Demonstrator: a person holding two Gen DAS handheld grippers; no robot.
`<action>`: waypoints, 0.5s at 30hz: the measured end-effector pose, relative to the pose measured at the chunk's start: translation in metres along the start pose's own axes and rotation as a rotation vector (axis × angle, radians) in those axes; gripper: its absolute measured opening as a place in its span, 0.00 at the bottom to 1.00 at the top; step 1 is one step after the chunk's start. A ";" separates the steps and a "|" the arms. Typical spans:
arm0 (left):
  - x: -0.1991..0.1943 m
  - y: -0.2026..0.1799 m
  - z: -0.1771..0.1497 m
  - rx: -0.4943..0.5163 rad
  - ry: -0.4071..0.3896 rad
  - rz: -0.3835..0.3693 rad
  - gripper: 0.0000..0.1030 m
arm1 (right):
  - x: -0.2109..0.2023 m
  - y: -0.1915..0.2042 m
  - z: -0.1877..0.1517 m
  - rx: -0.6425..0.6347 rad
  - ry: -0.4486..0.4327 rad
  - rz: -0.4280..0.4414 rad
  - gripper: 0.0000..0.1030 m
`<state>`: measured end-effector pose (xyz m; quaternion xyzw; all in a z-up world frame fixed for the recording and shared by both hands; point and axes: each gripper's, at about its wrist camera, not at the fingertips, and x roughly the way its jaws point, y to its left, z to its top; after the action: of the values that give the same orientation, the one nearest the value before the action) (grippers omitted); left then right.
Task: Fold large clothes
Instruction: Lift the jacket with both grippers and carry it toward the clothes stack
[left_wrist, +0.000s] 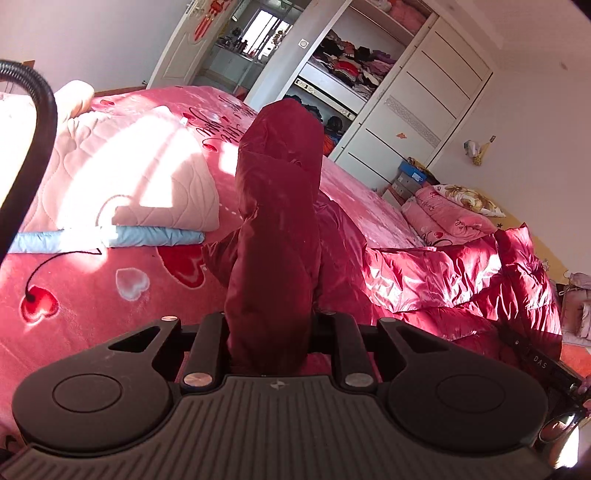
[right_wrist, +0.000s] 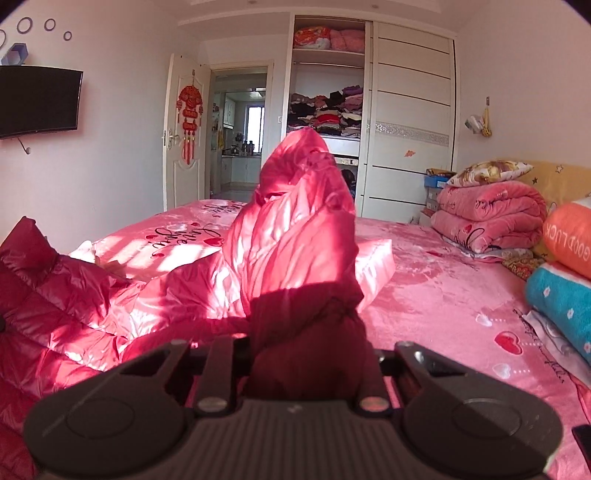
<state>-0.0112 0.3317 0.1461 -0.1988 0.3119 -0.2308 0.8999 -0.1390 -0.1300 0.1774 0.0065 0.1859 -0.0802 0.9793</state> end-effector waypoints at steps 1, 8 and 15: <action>-0.006 0.004 0.003 -0.002 -0.015 -0.002 0.20 | 0.000 0.004 0.006 -0.004 -0.013 0.007 0.20; -0.049 0.029 0.031 0.006 -0.121 0.015 0.20 | 0.005 0.038 0.059 -0.028 -0.124 0.078 0.19; -0.072 0.048 0.055 0.017 -0.241 0.081 0.21 | 0.028 0.088 0.114 -0.083 -0.210 0.179 0.19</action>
<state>-0.0122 0.4213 0.1958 -0.2047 0.2075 -0.1712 0.9411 -0.0582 -0.0524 0.2724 -0.0259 0.0841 0.0148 0.9960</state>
